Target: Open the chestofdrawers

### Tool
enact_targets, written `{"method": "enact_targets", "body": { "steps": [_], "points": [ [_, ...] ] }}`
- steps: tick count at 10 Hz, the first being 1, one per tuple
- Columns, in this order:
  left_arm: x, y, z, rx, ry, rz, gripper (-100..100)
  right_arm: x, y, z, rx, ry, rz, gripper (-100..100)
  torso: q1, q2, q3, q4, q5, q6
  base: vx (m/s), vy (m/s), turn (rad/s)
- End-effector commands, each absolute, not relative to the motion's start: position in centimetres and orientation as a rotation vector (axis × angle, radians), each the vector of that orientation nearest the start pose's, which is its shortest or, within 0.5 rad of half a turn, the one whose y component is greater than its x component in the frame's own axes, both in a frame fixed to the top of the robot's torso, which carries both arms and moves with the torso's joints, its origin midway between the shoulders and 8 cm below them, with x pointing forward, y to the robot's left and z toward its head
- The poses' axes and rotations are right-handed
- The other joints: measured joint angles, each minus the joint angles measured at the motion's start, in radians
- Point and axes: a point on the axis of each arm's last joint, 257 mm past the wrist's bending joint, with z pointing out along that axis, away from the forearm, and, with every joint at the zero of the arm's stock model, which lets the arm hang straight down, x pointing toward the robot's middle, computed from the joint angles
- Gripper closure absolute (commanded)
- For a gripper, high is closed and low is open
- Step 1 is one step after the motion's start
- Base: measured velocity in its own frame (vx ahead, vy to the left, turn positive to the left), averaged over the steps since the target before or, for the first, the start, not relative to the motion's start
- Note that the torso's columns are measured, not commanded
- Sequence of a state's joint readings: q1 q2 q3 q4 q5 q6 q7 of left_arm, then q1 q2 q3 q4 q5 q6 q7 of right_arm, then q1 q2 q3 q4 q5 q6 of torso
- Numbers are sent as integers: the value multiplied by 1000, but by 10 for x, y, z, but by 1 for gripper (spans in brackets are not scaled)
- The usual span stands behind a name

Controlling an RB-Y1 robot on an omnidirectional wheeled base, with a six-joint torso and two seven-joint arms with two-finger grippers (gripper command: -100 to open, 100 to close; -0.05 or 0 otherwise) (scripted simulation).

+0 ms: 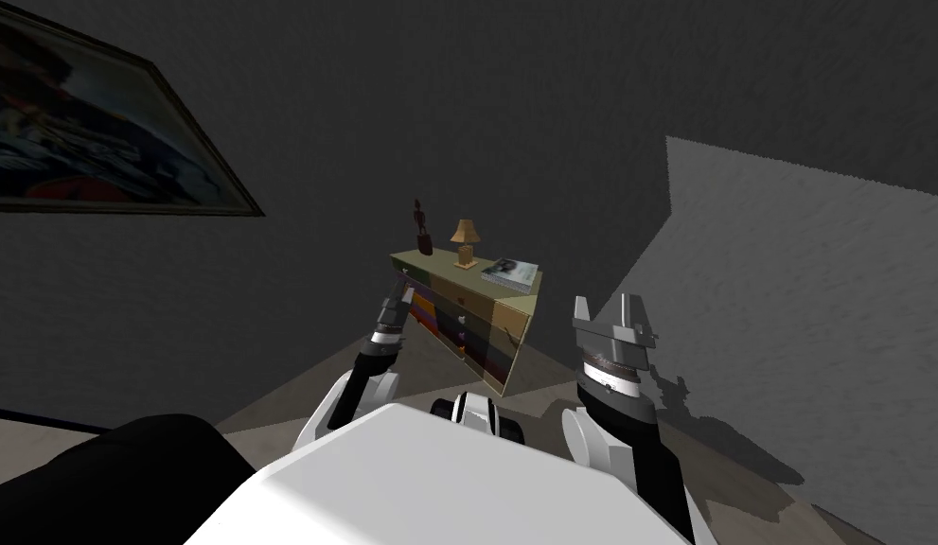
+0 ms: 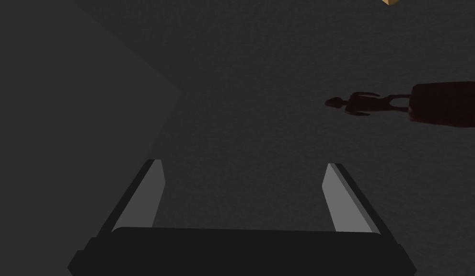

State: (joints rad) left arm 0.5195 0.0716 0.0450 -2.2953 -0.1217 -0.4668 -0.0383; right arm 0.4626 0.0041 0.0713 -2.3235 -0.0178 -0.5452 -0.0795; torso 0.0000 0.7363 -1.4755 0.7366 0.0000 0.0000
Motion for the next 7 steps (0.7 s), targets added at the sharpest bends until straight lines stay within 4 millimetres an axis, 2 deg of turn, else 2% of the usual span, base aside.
{"method": "enact_targets", "body": {
  "steps": [1,7],
  "points": [
    [355,272,1,-521,825,-1126,-100,330,-252,63,608,492,1500,0,0,1,-1,1,0,0,31,1,-36],
    [379,269,-48,-557,921,-1113,-100,330,-252,63,608,492,1500,0,0,2,-1,1,0,0,39,1,-42]
  ]
}}
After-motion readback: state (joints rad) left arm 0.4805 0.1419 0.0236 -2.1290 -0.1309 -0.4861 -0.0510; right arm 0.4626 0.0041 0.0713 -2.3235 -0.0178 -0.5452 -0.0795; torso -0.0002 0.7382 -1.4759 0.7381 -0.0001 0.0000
